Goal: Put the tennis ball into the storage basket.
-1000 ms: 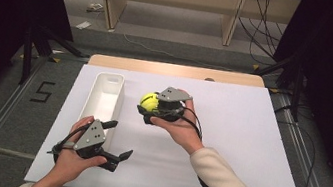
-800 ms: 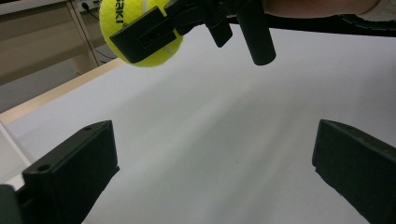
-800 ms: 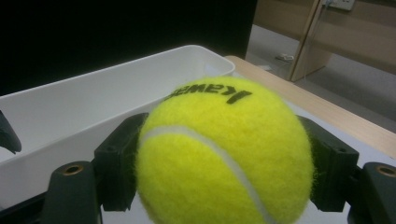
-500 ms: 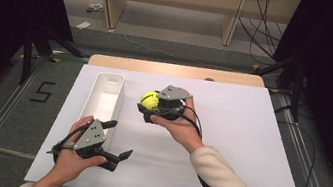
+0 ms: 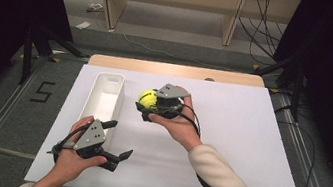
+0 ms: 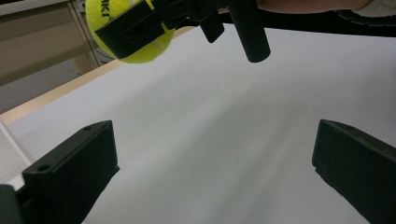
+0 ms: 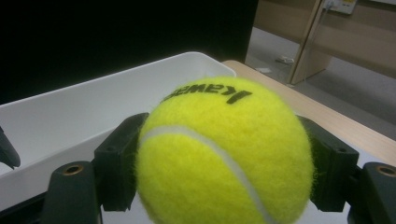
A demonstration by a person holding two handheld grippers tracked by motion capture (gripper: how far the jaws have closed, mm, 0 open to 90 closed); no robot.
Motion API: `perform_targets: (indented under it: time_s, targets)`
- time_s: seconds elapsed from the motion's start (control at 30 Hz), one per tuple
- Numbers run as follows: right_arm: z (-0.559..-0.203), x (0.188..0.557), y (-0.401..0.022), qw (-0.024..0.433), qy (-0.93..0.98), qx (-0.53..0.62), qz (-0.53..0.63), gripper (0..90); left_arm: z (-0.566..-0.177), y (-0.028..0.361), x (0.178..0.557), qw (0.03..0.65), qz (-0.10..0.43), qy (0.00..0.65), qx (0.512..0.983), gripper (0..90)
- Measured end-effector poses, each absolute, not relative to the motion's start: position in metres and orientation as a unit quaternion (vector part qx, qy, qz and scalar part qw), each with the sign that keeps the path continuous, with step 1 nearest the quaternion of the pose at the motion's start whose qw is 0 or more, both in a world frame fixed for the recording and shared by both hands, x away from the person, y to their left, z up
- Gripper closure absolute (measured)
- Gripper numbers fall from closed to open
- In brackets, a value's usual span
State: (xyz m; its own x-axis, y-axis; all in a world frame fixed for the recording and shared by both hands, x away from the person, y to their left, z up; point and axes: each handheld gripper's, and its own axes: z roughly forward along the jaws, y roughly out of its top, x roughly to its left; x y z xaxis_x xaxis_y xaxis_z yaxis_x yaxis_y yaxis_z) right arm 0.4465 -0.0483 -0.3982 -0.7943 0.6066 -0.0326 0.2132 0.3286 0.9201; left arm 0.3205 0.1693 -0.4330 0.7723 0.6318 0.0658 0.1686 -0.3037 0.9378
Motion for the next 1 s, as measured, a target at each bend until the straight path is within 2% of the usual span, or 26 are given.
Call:
perform_targets:
  time_s: [1.0]
  targets:
    - [-0.396,0.45,-0.034,0.186,0.796,0.254,0.517,26.5,-0.432,0.169,0.322,0.528,0.229,0.248,0.78,0.0]
